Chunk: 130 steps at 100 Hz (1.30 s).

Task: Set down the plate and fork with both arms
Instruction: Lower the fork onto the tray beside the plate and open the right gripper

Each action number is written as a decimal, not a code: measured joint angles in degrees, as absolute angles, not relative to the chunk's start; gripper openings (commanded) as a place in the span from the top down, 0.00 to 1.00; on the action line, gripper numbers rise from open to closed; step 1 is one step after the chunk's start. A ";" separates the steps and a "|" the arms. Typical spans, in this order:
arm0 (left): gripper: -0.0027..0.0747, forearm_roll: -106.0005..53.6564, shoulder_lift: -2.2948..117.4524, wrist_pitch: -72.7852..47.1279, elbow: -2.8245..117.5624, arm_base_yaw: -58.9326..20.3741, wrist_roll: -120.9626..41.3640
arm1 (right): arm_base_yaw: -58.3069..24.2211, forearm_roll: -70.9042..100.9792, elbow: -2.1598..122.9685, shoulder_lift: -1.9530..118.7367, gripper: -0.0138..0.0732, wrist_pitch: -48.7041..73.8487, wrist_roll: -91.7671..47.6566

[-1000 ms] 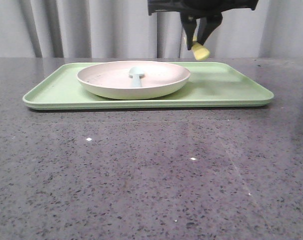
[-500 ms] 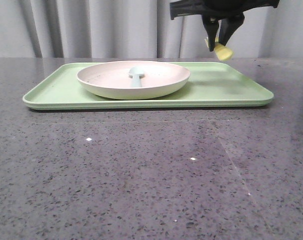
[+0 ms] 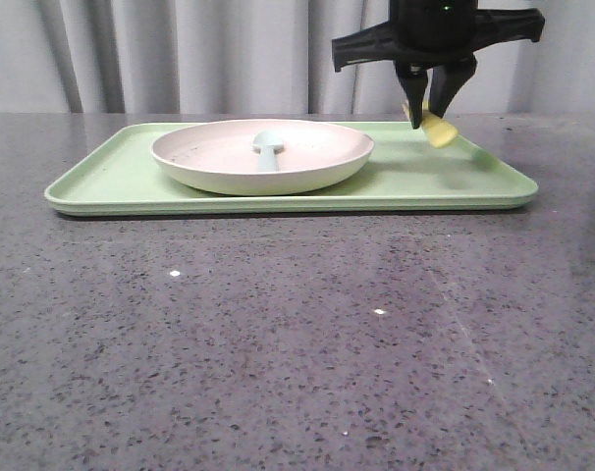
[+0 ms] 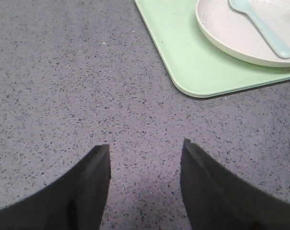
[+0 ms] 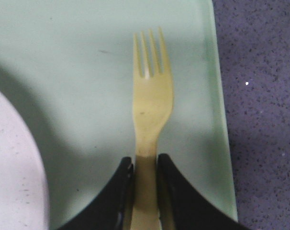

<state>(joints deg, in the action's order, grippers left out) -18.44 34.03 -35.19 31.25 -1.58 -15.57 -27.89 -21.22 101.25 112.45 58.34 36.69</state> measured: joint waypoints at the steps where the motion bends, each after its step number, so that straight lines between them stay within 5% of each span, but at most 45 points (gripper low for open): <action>1: 0.53 -18.44 34.03 -35.19 31.25 -1.58 -15.57 | -27.89 -21.22 101.13 112.45 0.87 58.34 36.69; 130: 0.53 -18.44 34.03 -35.19 31.25 -1.58 -15.57 | -27.99 -18.84 96.36 112.55 0.87 54.46 36.69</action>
